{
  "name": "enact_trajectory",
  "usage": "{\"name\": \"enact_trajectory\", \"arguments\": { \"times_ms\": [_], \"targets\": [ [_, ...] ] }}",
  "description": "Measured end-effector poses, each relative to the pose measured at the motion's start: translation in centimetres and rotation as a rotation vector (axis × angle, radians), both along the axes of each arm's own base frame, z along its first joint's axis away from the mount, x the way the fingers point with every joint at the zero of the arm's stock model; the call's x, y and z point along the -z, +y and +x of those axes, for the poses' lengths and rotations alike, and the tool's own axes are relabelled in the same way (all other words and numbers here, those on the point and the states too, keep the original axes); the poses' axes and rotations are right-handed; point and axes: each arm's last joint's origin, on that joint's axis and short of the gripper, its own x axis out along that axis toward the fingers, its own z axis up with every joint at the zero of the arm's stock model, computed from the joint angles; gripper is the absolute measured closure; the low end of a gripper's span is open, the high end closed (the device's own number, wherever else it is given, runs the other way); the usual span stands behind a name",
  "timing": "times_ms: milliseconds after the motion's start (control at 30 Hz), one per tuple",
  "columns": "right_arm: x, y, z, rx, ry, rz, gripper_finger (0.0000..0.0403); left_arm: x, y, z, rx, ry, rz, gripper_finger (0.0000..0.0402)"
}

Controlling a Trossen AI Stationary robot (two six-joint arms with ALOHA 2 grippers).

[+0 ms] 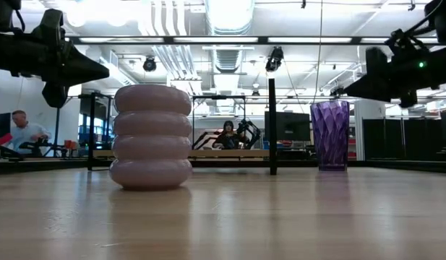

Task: Stack small to large cups/mugs on shelf
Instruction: Put the violet cup on the shelf

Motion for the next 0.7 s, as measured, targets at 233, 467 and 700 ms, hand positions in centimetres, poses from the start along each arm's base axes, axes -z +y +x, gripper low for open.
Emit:
{"name": "enact_trajectory", "arguments": {
  "times_ms": [233, 467, 700],
  "targets": [
    [-0.7, 0.0, 0.1, -0.018, -0.164, 0.100, 0.0349, -0.3, 0.0, 0.0, 0.006, -0.027, -0.003, 0.0382],
    [-7.6, 0.8, 1.5, -0.176, -0.122, -0.063, 0.0349, -2.1, -0.5, 0.0, 0.208, 0.041, 0.345, 0.0382],
    [-15.4, 1.5, 2.4, -0.232, 0.233, -0.142, 0.0349, -8.4, -0.5, 0.8, 0.194, 0.191, 0.567, 0.0382]
  ]
}}
